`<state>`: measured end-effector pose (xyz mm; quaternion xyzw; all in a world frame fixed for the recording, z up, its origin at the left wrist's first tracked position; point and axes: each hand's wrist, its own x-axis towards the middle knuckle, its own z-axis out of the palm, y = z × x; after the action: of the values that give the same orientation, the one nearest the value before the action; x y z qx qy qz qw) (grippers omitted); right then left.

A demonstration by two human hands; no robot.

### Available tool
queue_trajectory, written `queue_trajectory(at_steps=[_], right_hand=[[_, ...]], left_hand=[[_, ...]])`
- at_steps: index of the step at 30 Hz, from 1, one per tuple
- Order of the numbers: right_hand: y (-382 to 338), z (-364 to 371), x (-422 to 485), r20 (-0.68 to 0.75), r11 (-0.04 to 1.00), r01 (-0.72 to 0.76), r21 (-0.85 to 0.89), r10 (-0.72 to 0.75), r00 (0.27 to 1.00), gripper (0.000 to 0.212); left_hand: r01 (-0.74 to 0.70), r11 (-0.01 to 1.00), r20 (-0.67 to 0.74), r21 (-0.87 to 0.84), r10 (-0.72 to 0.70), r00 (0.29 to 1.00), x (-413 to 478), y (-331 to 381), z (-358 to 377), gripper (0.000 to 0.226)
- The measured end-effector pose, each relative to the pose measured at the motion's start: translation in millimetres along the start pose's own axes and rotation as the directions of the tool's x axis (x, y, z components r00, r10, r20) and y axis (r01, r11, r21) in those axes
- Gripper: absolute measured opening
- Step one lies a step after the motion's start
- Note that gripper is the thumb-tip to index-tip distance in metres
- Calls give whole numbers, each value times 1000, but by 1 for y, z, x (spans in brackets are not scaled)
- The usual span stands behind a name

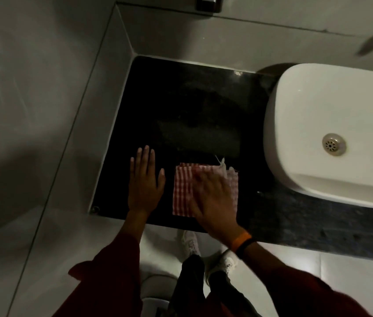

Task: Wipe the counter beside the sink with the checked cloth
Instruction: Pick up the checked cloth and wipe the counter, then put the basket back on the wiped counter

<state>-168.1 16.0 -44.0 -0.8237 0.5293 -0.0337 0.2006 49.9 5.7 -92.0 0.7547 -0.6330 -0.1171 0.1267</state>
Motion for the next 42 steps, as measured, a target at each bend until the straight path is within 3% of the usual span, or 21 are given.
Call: queue_trajectory(at_steps=[2, 5, 10, 15, 22, 26, 30, 36, 42], right_hand=[[1, 26, -10, 75, 995, 67, -71, -62, 995, 68], [8, 40, 12, 28, 994, 60, -91, -57, 998, 71], [20, 28, 105, -41, 995, 35, -97, -39, 998, 73], [41, -2, 208, -54, 996, -21, -89, 17, 998, 71], [43, -16, 233, -9, 997, -42, -57, 41, 999, 73], [33, -17, 164, -91, 998, -33, 56, 38, 995, 76], [72, -25, 2, -271, 994, -106, 31, 111, 956, 75], [122, 16, -143, -214, 970, -244, -12, 236, 948, 80], [249, -38, -234, -244, 897, -442, 19, 433, 868, 83]], left_hand=[[-5, 1000, -9, 5, 5, 1000, 0, -1, 2, 63], [-4, 999, 2, 45, 4, 1000, 1, -4, 5, 62], [-26, 994, 66, 109, 19, 998, 3, -4, 5, 61], [-29, 992, 39, 121, 24, 999, 2, -7, 8, 59], [-40, 991, 32, 125, 36, 999, 3, -7, 6, 60], [-22, 991, 62, 130, 14, 998, 5, -6, 3, 60], [-82, 995, 70, 59, 78, 995, 1, 53, -12, 65], [-25, 995, 96, 94, 16, 995, -36, 44, 3, 73], [-342, 940, 208, -17, 337, 918, -115, 230, 73, 75]])
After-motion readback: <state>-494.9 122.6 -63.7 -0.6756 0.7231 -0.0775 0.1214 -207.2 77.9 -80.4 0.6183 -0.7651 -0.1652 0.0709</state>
